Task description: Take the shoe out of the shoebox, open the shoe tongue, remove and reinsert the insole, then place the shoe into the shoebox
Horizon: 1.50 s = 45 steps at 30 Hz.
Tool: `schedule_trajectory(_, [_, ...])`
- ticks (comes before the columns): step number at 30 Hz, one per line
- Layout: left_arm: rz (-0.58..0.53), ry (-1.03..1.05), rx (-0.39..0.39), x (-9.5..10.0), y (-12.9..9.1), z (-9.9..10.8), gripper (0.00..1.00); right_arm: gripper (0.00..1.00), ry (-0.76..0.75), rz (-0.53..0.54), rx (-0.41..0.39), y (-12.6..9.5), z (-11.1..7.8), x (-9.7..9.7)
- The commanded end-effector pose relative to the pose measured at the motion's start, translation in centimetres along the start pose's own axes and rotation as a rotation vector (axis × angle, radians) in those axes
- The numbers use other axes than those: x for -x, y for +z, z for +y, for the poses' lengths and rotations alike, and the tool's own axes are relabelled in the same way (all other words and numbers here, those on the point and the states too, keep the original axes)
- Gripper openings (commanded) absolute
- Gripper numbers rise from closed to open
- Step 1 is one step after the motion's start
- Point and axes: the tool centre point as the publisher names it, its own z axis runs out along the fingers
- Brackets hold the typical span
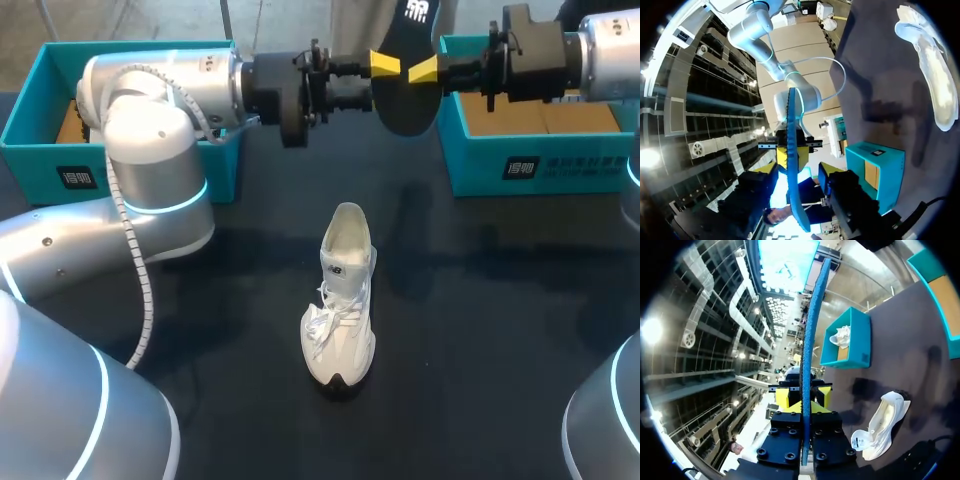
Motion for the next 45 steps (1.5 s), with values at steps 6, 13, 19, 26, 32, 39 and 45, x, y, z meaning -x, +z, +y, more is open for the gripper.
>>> schedule_trajectory(6, [0.059,-0.023,-0.027,-0.2,-4.0,-0.6,1.0,0.0,-0.063,-0.01,0.027,-0.1,-0.3,0.2])
schedule_trajectory(13, [0.101,-0.166,0.002,-1.4,-7.3,-1.3,1.0,0.0,-0.152,-0.024,0.076,-0.4,-0.3,0.1])
schedule_trajectory(19, [0.131,-0.333,0.006,-2.2,-9.6,-2.1,1.0,0.0,-0.237,-0.016,0.108,-0.4,-0.2,-0.3])
schedule_trajectory(26, [0.171,-0.528,0.019,-3.1,-11.2,-2.8,1.0,0.0,-0.334,0.005,0.121,0.1,-0.4,-0.6])
schedule_trajectory(32, [0.193,-0.583,0.036,-4.1,-12.2,-3.0,1.0,0.0,-0.463,0.028,0.11,0.9,-0.7,-1.5])
schedule_trajectory(39, [0.193,-0.583,0.036,-4.1,-12.2,-3.0,1.0,0.0,-0.489,0.004,0.121,1.1,-0.7,-1.5])
schedule_trajectory(45, [0.193,-0.583,0.036,-4.1,-12.2,-3.0,1.0,0.0,-0.489,0.004,0.121,1.1,-0.7,-1.5])
